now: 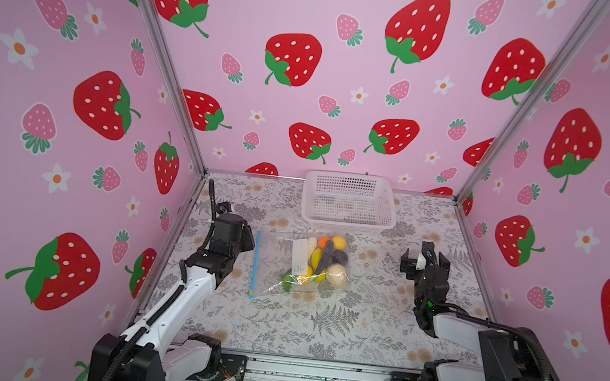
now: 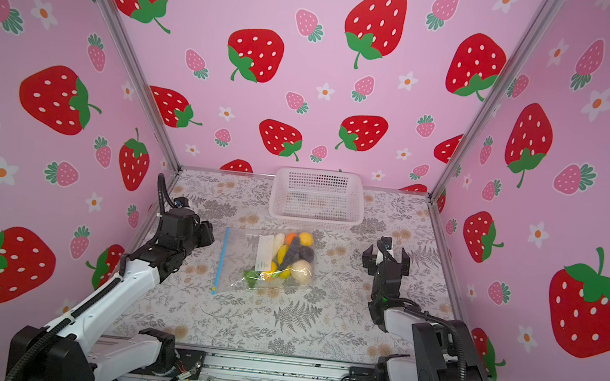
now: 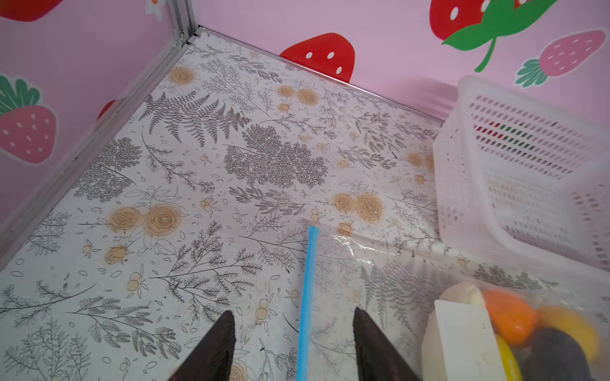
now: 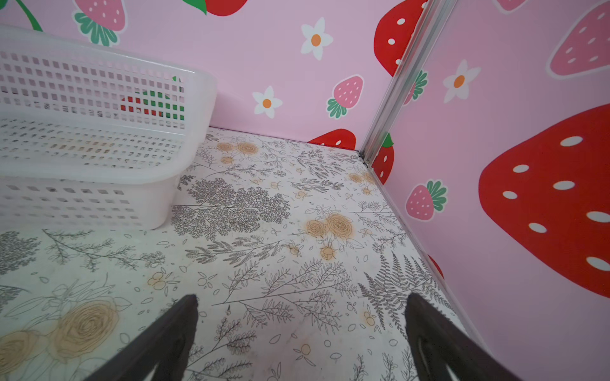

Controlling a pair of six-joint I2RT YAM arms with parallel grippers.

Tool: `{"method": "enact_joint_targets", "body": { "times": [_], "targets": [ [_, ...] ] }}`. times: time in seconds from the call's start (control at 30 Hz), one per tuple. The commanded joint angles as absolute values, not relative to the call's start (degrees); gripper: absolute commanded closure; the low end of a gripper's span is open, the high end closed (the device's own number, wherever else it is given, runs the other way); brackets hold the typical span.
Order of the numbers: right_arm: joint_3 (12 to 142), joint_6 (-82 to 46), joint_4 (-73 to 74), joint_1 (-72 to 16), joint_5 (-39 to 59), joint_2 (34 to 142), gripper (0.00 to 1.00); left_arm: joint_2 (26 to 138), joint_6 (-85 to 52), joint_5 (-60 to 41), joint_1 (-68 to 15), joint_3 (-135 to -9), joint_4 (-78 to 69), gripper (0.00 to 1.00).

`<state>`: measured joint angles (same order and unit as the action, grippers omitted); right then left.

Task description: Place the food in the zip-top bag and seal the zipper

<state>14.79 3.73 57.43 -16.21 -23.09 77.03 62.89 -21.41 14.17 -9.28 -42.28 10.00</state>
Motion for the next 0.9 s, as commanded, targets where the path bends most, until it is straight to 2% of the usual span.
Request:
{"method": "enact_joint_targets", "body": {
  "times": [0.0, 0.13, 0.33, 0.67, 0.77, 0.83, 0.87],
  "targets": [
    [14.00, 3.86, 66.78, -13.81, -20.12, 79.29, 0.01, 62.43, -16.99, 20.41, -9.10, -40.61, 4.41, 0.41],
    [12.55, 2.18, 71.30, -10.68, -14.33, 82.66, 0.01, 62.05, -12.67, 20.80, -9.10, -37.41, -1.79, 0.40],
    [10.92, 0.58, 80.33, -8.90, -12.37, 89.82, 0.01, 62.06, -7.13, 18.87, -8.66, -31.47, -10.85, 0.39],
    [14.85, -2.11, 72.36, -5.87, -8.98, 90.05, 0.01, 69.14, -5.46, 11.81, -3.59, -31.45, -15.29, 0.36],
    [14.88, -2.09, 72.46, -5.88, -9.05, 90.00, 0.01, 71.32, -4.67, 10.82, -2.64, -31.90, -17.00, 0.26],
    [14.77, -2.02, 72.52, -5.84, -9.05, 89.91, 0.01, 72.44, -3.70, 10.87, -2.36, -32.03, -18.32, 0.00],
    [14.81, -1.94, 72.65, -5.89, -8.98, 89.87, 0.01, 73.04, -3.60, 11.58, -2.21, -32.09, -19.26, 0.01]
  ]
}}
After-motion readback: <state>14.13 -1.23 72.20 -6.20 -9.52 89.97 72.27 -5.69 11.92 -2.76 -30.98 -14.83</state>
